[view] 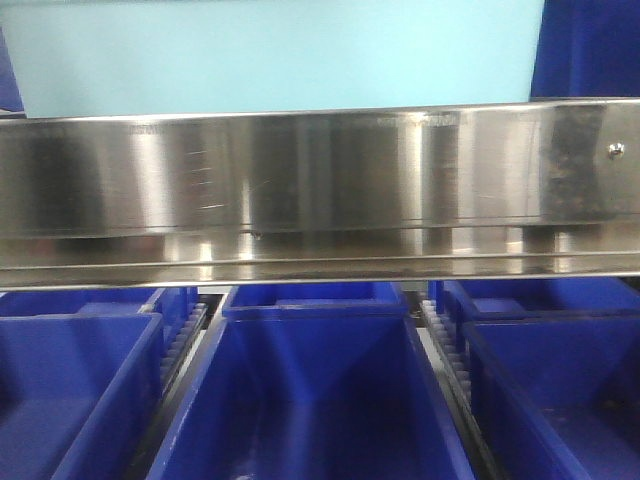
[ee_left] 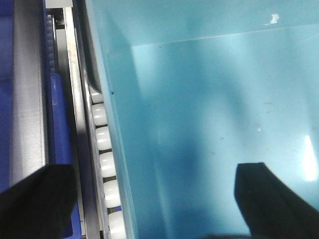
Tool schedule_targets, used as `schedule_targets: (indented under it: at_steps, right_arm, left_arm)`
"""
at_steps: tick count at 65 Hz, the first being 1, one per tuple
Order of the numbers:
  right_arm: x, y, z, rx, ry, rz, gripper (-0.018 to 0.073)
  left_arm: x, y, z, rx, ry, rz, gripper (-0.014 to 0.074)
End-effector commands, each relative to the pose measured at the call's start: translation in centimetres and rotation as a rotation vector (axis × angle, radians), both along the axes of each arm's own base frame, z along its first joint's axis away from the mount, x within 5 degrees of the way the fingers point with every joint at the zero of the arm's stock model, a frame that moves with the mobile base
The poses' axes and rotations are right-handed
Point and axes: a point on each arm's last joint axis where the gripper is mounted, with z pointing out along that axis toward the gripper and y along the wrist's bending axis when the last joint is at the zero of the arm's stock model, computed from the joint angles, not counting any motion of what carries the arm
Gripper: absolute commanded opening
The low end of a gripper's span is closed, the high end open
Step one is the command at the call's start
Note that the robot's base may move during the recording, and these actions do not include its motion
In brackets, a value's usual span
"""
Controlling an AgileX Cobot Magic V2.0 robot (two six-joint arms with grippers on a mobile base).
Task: Move two blue bins to right shelf middle
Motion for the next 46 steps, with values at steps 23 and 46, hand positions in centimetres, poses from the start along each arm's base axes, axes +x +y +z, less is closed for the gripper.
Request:
schedule_targets:
  at_steps: [23,46]
  right_arm:
    - [-0.9,-0.5,0.4,-0.021,0.022,0.006,0.0549]
    - [-0.4,0.0,-5.5,-0.097,0.212,0.015,0.0549]
  left_arm:
    - [-1.0,0.9,0.3,0.027,-0.026,0.018,0.0485]
    - [-0.6,0.6,-5.2,0.078,0.158,0.009,0.0485]
